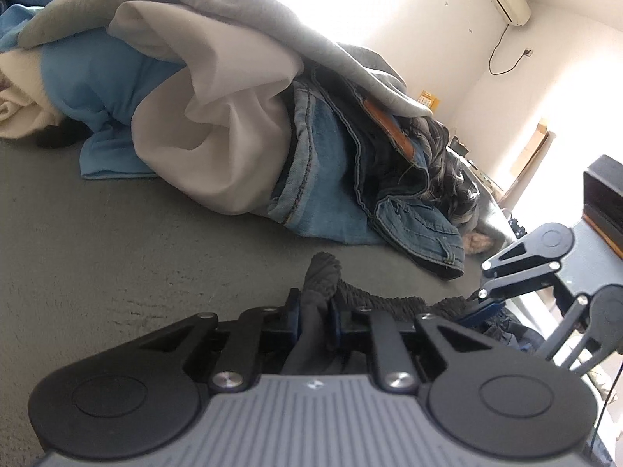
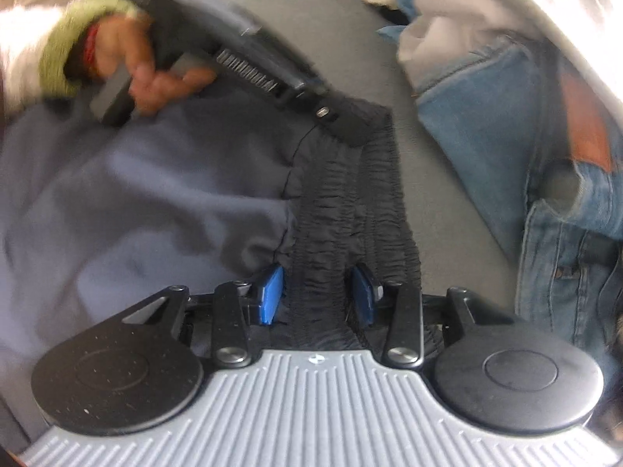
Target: Fold clothes
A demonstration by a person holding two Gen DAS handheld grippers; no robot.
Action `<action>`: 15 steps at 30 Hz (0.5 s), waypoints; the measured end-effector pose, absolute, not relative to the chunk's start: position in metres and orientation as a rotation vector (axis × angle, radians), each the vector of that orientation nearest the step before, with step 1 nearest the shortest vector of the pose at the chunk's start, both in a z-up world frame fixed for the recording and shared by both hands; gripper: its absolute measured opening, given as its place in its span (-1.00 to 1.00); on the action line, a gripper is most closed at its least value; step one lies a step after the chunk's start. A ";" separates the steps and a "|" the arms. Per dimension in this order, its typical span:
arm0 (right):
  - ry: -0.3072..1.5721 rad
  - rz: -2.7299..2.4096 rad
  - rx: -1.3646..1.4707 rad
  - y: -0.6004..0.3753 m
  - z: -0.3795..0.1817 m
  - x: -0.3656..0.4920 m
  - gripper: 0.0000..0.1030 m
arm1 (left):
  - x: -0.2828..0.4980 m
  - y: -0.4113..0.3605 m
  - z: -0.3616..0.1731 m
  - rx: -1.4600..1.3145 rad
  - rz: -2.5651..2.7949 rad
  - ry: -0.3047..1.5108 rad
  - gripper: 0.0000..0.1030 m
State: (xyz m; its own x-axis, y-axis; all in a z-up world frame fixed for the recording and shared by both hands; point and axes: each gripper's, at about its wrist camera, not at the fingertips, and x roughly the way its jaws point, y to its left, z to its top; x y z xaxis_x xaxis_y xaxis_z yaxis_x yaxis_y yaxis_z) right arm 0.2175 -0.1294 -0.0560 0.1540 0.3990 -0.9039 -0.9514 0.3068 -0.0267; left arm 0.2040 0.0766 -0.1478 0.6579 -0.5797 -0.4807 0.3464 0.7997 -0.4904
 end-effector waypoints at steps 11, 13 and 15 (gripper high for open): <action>0.730 0.999 -0.689 -0.140 -0.045 0.179 -0.86 | 0.203 0.083 -0.151 -0.422 -0.555 0.649 -0.68; 0.662 0.953 -0.705 -0.141 -0.043 0.167 -0.87 | 0.204 0.084 -0.152 -0.438 -0.568 0.657 -0.57; 0.614 0.907 -0.757 -0.135 -0.050 0.160 -0.88 | 0.206 0.086 -0.152 -0.460 -0.582 0.666 -0.41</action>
State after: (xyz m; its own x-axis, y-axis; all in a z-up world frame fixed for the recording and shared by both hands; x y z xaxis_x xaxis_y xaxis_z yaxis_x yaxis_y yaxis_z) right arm 0.1598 -0.1353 -0.0499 0.4835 0.4621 -0.7434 -0.8620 0.3989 -0.3127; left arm 0.2058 0.0865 -0.1518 0.6402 -0.6309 -0.4383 0.3491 0.7472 -0.5656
